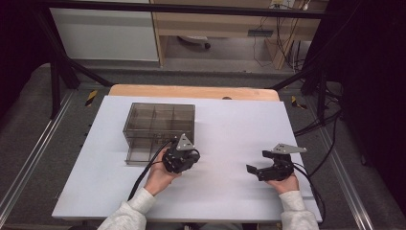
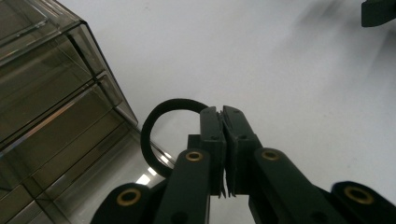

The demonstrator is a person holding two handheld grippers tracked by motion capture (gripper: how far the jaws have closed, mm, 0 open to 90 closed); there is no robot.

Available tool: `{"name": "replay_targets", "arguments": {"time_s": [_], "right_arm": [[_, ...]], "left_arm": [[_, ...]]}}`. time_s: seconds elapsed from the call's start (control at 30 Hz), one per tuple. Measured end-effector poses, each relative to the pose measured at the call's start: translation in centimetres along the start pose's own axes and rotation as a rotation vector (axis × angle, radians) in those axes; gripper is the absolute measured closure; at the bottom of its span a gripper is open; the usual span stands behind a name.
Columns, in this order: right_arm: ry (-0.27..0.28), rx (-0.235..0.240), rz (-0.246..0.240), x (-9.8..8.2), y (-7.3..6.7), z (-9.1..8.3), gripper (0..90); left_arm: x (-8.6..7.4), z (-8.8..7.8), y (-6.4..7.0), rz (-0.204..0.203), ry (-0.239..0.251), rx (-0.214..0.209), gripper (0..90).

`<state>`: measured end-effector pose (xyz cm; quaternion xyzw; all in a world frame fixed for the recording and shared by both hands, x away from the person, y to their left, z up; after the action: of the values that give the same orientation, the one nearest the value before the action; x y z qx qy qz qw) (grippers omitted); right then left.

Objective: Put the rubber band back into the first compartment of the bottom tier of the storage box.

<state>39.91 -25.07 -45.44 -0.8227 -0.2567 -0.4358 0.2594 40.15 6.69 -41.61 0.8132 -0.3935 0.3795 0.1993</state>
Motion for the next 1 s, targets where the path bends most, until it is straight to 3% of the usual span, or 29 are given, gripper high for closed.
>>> {"name": "replay_targets", "arguments": {"time_s": [1.0], "right_arm": [[-0.001, -0.002, 0.001, 0.0, 0.0, 0.0, 0.2]], "left_arm": [[-1.6, -2.2, -1.4, -0.015, -0.012, 0.029, 86.7]]}}
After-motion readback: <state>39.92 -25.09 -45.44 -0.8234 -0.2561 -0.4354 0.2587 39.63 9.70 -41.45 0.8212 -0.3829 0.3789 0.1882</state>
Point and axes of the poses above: each handheld gripper's, and its own axes: z roughly forward along the jaws, x roughly out of its top, y roughly to its right, the point moved 3 cm from there along z, roughly forward along the jaws, and after that the axes turned 3 degrees about y, right-handed, at the moved point
